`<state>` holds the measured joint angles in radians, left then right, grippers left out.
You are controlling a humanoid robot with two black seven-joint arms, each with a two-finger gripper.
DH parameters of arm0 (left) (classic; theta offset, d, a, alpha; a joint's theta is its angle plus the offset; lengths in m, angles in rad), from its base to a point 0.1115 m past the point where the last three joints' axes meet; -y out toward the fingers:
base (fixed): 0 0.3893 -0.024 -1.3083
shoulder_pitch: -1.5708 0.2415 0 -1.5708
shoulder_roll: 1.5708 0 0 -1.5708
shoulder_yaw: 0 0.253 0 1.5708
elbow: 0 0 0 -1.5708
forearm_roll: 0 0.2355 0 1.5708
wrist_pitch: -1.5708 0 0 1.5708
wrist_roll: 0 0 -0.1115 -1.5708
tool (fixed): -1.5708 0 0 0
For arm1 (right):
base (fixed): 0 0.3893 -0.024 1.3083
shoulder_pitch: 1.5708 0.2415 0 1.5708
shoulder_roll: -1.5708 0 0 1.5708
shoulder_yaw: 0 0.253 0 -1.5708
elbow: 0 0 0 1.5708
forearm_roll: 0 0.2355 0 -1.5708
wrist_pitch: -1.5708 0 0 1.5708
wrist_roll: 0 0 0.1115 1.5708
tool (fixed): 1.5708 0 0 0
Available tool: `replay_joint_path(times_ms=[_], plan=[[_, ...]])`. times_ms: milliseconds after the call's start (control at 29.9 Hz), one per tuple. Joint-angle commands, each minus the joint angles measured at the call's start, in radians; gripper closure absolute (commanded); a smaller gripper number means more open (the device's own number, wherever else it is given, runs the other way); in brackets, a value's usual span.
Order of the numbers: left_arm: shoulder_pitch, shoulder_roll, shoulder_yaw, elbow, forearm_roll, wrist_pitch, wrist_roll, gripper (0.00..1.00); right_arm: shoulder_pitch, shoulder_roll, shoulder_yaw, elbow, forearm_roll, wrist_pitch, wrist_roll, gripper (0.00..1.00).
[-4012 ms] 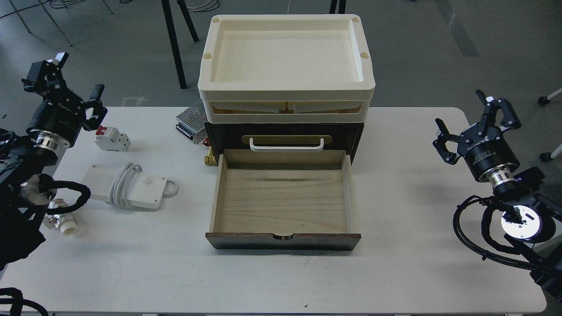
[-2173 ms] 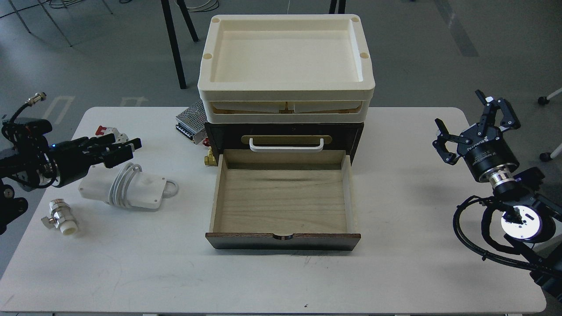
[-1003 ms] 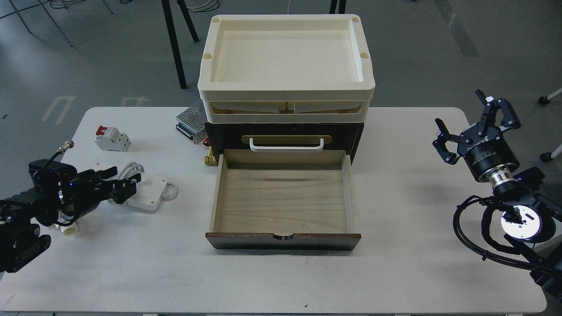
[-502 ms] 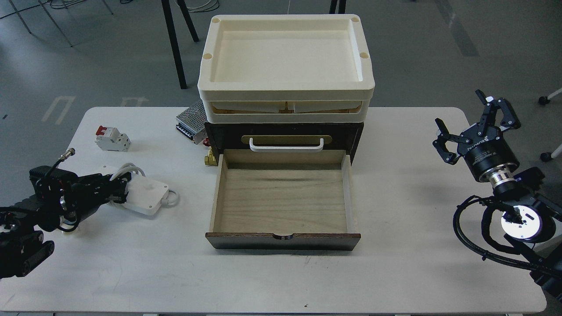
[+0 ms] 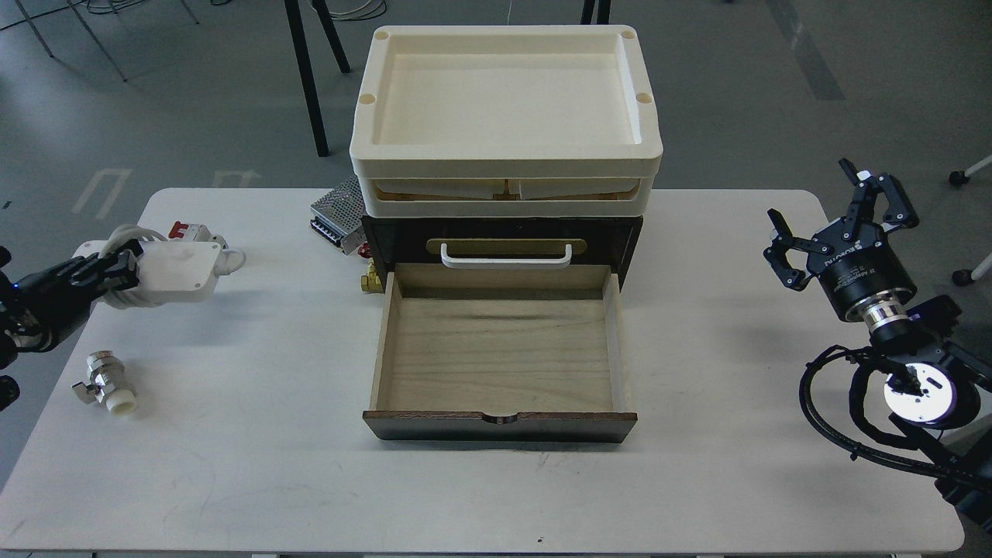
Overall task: Put charging cable into cabinet
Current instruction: 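Lift the charger with the left gripper and carry it over the drawer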
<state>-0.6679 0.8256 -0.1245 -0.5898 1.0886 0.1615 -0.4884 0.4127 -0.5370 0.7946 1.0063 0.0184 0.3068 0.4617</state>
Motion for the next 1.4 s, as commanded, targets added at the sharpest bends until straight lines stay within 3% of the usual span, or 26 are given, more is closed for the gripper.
replay_joint_path(times_ms=[0,201,368,502,802,903,1170,1371], plan=[[-0.007,0.124,-0.196,-0.119,-0.079,-0.179,0.0,1.0,0.0,0.002,0.0,0.001,0.0,0.0,0.0,0.01],[-0.006,0.231,-0.506,-0.228,-0.116,-0.453,0.0,1.0,0.0,0.003,0.0,0.0,0.0,0.0,0.0,0.01],[-0.03,0.27,-0.691,-0.288,-0.116,-0.574,0.0,1.0,0.0,0.003,0.0,0.0,0.0,0.0,0.0,0.01],[-0.157,0.297,-0.698,-0.378,-0.115,-0.65,0.0,1.0,0.0,0.003,0.0,0.0,0.0,0.0,0.0,0.01],[-0.343,0.287,-0.696,-0.64,0.013,-0.65,0.0,1.0,0.0,0.003,0.0,0.0,0.0,0.0,0.0,0.01],[-0.377,0.221,-0.693,-0.705,0.095,-0.65,0.0,1.0,0.0,0.003,0.0,0.0,0.0,-0.002,0.0,0.01],[-0.378,-0.028,-0.549,-0.728,0.372,-0.65,0.0,1.0,0.0,0.003,0.0,0.0,0.0,-0.002,0.0,0.01],[-0.368,-0.094,-0.442,-0.752,0.389,-0.65,0.0,1.0,0.0,0.003,0.0,0.0,0.0,-0.002,-0.002,0.01]])
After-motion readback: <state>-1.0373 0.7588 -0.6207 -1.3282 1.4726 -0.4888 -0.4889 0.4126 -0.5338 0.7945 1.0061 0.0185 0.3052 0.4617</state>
